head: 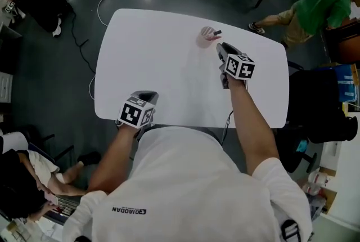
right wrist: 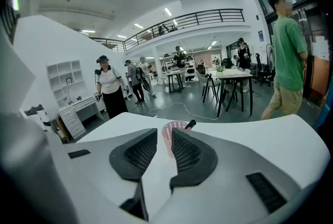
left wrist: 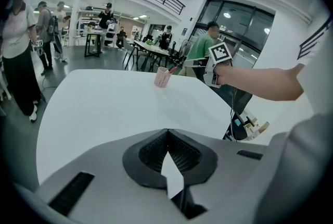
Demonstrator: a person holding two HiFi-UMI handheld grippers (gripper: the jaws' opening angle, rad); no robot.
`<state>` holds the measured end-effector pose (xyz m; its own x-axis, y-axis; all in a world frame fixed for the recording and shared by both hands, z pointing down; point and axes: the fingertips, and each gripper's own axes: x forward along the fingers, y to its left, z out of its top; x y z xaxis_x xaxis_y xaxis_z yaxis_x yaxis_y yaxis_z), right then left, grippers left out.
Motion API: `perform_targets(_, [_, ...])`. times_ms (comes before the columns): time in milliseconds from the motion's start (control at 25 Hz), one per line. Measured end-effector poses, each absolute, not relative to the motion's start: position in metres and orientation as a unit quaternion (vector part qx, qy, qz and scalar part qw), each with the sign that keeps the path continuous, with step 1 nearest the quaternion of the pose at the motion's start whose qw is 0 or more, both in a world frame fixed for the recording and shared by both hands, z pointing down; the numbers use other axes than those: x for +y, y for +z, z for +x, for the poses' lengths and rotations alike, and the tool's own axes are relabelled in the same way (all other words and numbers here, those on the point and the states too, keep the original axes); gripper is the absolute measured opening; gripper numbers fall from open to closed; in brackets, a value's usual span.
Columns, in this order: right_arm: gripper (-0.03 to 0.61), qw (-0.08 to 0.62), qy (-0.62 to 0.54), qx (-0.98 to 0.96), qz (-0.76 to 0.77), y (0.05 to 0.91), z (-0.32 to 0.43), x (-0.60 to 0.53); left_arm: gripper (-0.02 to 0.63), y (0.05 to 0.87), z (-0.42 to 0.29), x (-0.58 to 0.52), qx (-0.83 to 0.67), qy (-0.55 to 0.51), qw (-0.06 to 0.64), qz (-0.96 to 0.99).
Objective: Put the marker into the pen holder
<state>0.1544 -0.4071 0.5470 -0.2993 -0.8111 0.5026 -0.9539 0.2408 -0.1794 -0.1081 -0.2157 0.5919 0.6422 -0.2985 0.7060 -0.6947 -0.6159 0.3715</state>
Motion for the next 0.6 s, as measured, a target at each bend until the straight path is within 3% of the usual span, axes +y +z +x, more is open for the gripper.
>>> perform_targets(320, [0.025, 0.093, 0.251, -0.802, 0.533, 0.526, 0.117, -0.304, 0.026, 0.567, -0.072, -0.222, -0.249, 0.298, 0.291, 0.875])
perform_targets(600, [0.02, 0.108, 0.221, -0.858, 0.451, 0.507, 0.092, -0.218, 0.026, 0.542, -0.041, -0.199, -0.25, 0.271, 0.268, 0.89])
